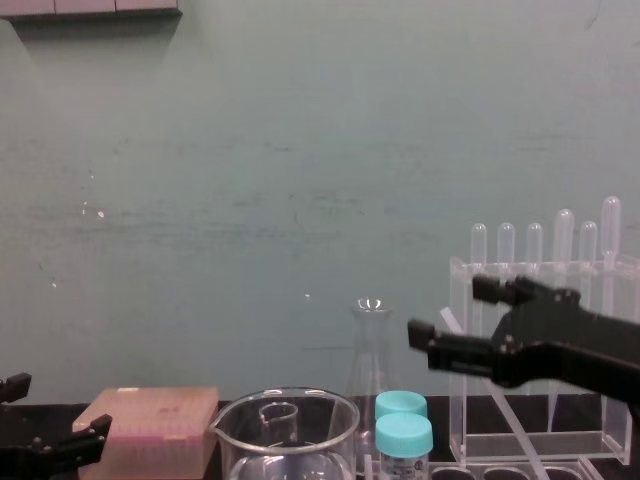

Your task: Pick up the stirring rod with one hand, then place it down.

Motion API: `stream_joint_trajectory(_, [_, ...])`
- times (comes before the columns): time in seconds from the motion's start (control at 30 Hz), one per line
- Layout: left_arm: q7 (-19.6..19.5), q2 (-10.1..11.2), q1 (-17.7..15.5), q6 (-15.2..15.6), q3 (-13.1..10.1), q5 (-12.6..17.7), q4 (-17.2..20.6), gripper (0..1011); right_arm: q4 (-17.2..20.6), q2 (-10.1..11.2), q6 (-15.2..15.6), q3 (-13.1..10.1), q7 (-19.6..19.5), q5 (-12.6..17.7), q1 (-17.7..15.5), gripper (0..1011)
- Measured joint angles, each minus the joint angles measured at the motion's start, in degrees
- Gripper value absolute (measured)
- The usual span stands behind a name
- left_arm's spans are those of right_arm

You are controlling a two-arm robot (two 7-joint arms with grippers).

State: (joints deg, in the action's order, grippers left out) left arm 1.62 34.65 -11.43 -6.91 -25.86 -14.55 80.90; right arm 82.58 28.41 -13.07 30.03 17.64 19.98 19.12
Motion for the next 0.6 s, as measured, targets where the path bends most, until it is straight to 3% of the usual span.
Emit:
stream_joint_trajectory(0.13, [0.0, 0.0, 0.0, 0.0, 0.0, 0.0, 0.0, 1000, -0.5, -0.3, 4.8, -0.1, 2.1, 2.1, 0.2, 1003])
stream_joint_trajectory(0.3, [0.0, 0.0, 0.0, 0.0, 0.0, 0.0, 0.0, 1000, -1.2, -0.7, 8.1, -0.7, 3.0, 3.0, 0.1, 1003])
stream_joint_trajectory(0.6, [0.0, 0.0, 0.0, 0.0, 0.0, 0.0, 0.0, 1000, -1.6, -1.3, 9.9, -1.6, 3.1, 2.6, -0.3, 1003])
